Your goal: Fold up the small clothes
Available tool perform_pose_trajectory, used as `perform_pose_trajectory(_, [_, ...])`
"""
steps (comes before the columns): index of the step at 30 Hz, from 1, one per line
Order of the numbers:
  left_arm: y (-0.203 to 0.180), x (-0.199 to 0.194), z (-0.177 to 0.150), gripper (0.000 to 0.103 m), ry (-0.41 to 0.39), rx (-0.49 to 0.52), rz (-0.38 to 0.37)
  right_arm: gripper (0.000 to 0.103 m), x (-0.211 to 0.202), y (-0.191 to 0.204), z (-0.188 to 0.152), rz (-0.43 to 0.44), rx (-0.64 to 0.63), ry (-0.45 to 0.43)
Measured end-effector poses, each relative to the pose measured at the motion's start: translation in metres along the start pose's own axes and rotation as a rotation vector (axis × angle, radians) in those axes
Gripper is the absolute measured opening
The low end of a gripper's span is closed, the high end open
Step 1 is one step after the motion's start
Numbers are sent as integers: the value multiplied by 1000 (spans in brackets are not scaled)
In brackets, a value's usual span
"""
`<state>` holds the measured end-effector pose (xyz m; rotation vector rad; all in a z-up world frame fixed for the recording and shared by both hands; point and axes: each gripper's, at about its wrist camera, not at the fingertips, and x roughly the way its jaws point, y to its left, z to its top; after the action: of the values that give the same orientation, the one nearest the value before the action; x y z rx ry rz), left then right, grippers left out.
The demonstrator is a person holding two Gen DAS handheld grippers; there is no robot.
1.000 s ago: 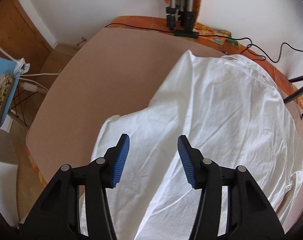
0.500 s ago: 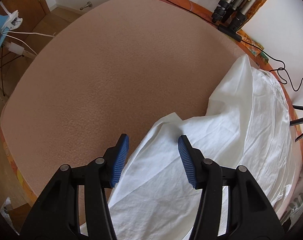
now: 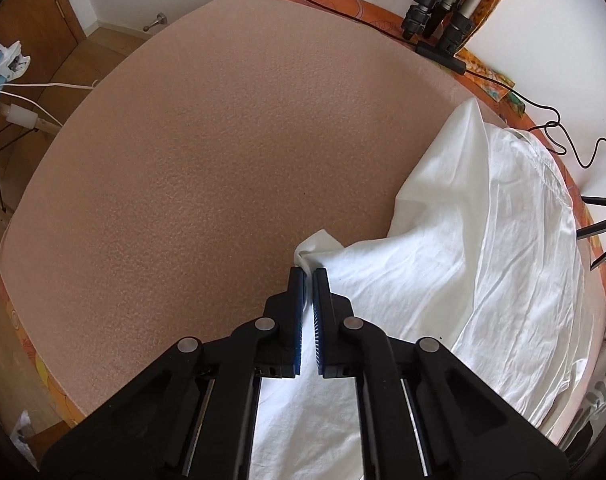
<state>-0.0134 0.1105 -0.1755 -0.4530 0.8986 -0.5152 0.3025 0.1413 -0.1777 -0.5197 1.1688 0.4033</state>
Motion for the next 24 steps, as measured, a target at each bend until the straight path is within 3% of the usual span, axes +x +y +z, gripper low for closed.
perform_pose_trajectory(5, [3,-12,12,2,-23,38,65,4,-13,-12,12,-8,39,-40])
perform_pose_trajectory(13, [30,-11,18,2,-45,-4,160,3,-4,-30,25,14,113,-72])
perform_pose_trajectory(19, [35,-14,20,3,-43,-47,157,5,-5,-48,19,76,142,-69])
perform_pose_trajectory(20, [36,-14,21,3,-44,-46,177,16,-11,-51,15,79,137,-71])
perform_pose_trajectory(21, [36,-14,22,4,-46,-48,181,36,-19,-55,9,71,131,-84])
perform_pose_trajectory(23, [36,-16,24,5,-52,-50,177,57,-40,-63,-8,63,118,-130])
perform_pose_trajectory(24, [35,-17,26,7,-57,-47,181,57,-50,-67,-18,71,109,-144])
